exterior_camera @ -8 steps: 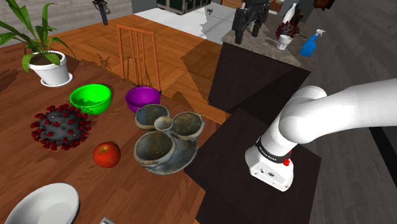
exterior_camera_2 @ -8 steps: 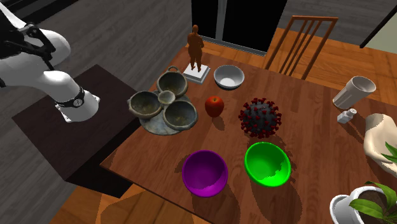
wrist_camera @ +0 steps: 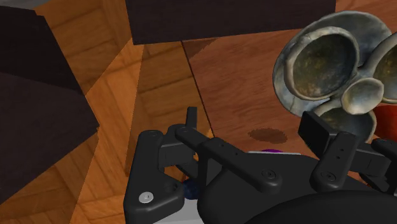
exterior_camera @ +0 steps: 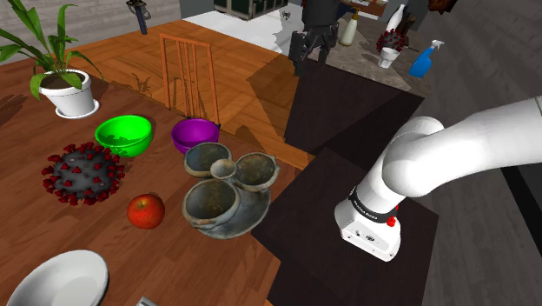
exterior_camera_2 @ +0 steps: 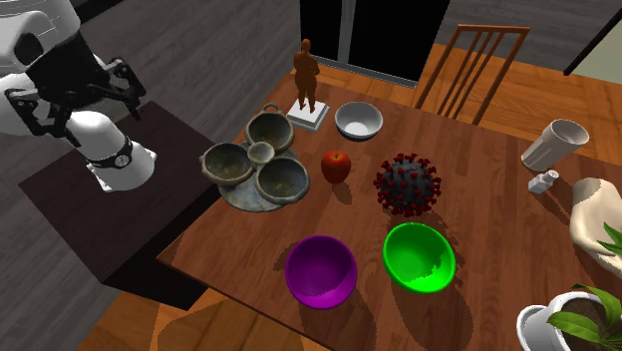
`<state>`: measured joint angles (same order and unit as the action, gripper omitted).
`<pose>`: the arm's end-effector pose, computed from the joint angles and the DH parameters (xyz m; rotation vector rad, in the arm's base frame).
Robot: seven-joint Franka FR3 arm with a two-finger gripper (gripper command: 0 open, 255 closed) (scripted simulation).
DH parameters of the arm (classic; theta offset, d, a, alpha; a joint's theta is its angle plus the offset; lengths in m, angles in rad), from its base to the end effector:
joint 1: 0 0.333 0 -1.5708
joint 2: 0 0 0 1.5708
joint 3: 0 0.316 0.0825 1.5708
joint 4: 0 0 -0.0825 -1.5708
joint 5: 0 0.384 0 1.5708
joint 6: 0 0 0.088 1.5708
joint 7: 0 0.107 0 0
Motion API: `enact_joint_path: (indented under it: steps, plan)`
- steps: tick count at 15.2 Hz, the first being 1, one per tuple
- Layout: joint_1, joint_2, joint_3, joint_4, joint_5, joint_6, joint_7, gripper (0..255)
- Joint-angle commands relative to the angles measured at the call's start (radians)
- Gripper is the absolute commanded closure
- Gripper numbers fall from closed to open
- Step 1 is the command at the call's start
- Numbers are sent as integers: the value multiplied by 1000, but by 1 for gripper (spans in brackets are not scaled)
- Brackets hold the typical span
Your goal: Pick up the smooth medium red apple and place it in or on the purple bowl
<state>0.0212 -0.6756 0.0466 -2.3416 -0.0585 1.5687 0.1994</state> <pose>0.3336 0.0196 0.5618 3.0319 -0.2134 -0.1306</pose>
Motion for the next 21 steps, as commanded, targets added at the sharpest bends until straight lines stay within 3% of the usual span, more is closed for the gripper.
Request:
enact_joint_path:
  steps: [1, 12, 21]
  plan:
    - [17, 43, 30, -9, 24, 50, 31, 0]
    - [88, 323, 166, 19, 95, 294, 160, 0]
    - [137, 612, 262, 144, 77, 451, 275, 0]
